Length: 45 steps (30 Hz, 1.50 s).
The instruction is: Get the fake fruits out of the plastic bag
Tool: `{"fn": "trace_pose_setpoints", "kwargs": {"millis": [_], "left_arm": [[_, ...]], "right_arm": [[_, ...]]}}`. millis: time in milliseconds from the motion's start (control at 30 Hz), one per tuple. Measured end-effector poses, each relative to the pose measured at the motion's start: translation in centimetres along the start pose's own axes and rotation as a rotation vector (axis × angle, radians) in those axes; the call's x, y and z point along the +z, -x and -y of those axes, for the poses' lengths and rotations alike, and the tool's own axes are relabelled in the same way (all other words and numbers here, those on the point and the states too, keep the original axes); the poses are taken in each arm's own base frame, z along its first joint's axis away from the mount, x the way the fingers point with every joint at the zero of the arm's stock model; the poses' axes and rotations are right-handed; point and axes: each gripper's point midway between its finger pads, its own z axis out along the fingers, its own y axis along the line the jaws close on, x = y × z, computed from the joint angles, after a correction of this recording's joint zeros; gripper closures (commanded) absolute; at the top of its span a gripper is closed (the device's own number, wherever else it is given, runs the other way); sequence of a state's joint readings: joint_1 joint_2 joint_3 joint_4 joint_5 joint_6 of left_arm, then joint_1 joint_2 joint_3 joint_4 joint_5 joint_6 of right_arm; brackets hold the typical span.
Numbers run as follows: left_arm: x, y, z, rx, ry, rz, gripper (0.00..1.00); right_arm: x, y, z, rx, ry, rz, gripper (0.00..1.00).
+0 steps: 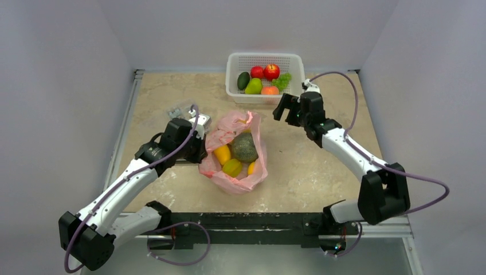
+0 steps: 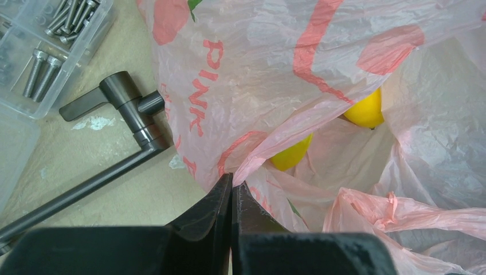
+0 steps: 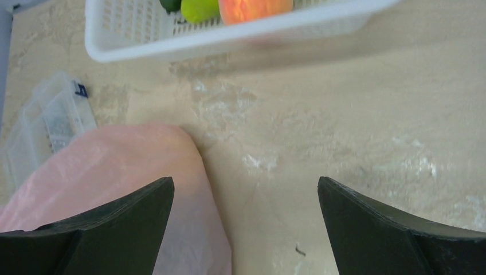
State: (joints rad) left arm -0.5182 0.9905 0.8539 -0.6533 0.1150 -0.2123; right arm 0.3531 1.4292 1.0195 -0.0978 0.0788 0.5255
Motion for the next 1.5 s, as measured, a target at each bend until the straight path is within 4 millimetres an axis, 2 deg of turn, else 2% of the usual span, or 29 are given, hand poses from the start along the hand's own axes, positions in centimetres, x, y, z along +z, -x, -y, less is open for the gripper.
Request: {"fn": "trace_pose_setpoints", "kwargs": {"millis": [133,300,333,400,467,567,700,800,900,1067,1267,1400,1500], "left_arm": [[-0.2,0.1,0.0,0.001,-0.001,0.007,1.00],[-0.2,0.1,0.1,0.001,-0.002,0.009,1.00],[-0.2,0.1,0.1,0.001,-0.003,0.009,1.00],[-0.2,0.1,0.1,0.001,-0.005,0.008,1.00],[-0.2,0.1,0.1,0.001,-0.006,0.008,1.00],[-0.2,0.1,0.1,0.001,-0.007,0.008,1.00],[-0.2,0.1,0.2,0.001,-0.009,0.006,1.00],[-0.1,0.1,0.2,0.001,-0.009,0.005,1.00],[-0.1,0.1,0.2,0.001,-0.009,0.005,1.00],[-0.1,0.1,0.2,0.001,-0.009,0.005,1.00],[-0.1,0.1,0.4,0.001,-0.022,0.004,1.00],[-0.2,0.0,0.6,0.001,-0.035,0.002,1.00],[-0.2,0.1,0.7,0.001,-0.040,0.003,1.00]], "right_arm": [[-3.1,-2.6,0.7,0.015,0.030,-0.047,0.03],[-8.9,-4.9,0.1,0.019,0.141,-0.065,0.13],[-10.5,-5.3,-0.7,0.019,0.199,-0.056,0.13],[-12.3,-6.1,-2.3,0.000,0.278,-0.063,0.15],[-14.7,-7.8,-5.3,-0.042,0.396,-0.086,0.18],[-18.1,-10.6,-9.4,-0.111,0.566,-0.146,0.31],[-20.7,-13.4,-12.8,-0.157,0.697,-0.212,0.35],[-20.7,-15.3,-14.3,-0.199,0.712,-0.246,0.40],[-19.4,-16.9,-15.4,-0.257,0.668,-0.280,0.47],[-15.1,-17.6,-16.7,-0.338,0.523,-0.288,0.56],[-10.9,-20.6,-14.0,-0.493,0.320,-0.315,0.56],[-9.6,-22.1,-12.9,-0.644,0.195,-0.328,0.49],[-9.1,-22.5,-12.4,-0.719,0.151,-0.332,0.49]]}}
